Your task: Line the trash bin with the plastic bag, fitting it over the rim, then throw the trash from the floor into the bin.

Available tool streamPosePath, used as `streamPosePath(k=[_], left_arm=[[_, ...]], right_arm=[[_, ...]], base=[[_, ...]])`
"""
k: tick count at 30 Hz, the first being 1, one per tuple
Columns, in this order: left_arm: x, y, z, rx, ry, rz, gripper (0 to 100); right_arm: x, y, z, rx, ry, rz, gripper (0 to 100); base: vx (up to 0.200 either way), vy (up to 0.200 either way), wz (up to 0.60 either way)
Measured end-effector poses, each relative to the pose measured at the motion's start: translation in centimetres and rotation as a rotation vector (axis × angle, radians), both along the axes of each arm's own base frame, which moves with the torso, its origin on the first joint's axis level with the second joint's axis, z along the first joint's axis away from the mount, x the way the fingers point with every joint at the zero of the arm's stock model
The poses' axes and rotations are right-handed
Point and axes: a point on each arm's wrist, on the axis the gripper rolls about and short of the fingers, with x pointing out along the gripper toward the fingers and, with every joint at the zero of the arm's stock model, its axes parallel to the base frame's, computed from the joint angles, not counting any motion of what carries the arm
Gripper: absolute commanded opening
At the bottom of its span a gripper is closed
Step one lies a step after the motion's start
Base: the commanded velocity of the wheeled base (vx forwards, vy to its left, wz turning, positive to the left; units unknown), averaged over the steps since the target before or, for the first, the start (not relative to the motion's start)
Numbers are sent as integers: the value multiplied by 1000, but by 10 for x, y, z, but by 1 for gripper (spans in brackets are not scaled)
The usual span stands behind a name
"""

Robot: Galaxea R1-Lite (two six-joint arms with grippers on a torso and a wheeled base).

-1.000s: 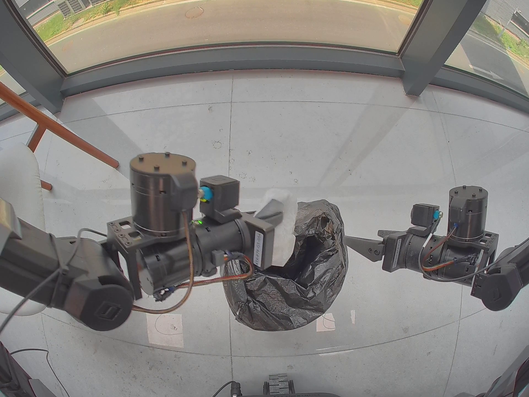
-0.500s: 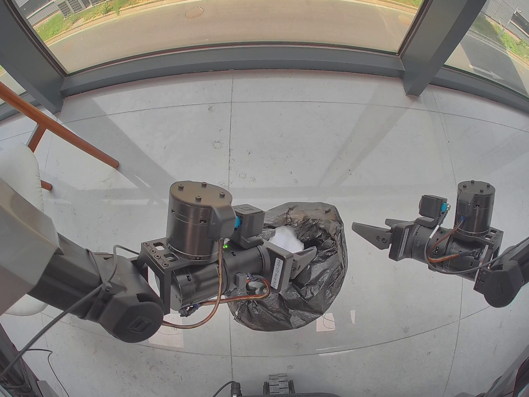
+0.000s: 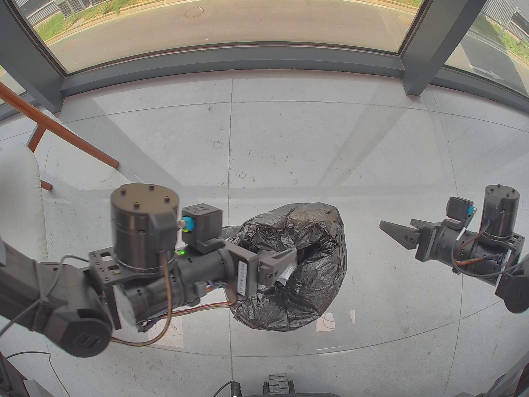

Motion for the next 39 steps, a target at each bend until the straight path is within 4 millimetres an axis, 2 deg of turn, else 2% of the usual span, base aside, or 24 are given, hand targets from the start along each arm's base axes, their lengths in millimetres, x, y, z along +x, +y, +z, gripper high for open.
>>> streamPosePath(k=[6,10,16,21,25,31,33,39], left_arm=[[-17,35,17,-48,-39,77,100],[-24,62,28,-68,-81,203,100],[-36,110,35,-74,-115,411,100],[-56,147,35,-67,-136,583,100],[-79,165,28,-53,-144,700,100],[-113,180,10,-41,-154,808,100],[-130,186,-2,-33,-154,854,100],[-161,192,-24,5,-137,882,100]], right_arm=[[-26,-21,7,1,-38,-74,100],[-44,-36,15,9,-86,-133,100],[-78,-57,19,8,-152,-218,100],[-108,-69,13,3,-193,-279,100],[-132,-73,5,-16,-210,-302,100],[-168,-76,-14,-62,-137,-312,100],[-189,-77,-25,-92,-119,-313,100],[-216,-77,-37,-126,-175,-330,100]], base=[[0,0,0],[0,0,0],[0,0,0],[0,0,0],[0,0,0],[0,0,0],[0,0,0],[0,0,0]])
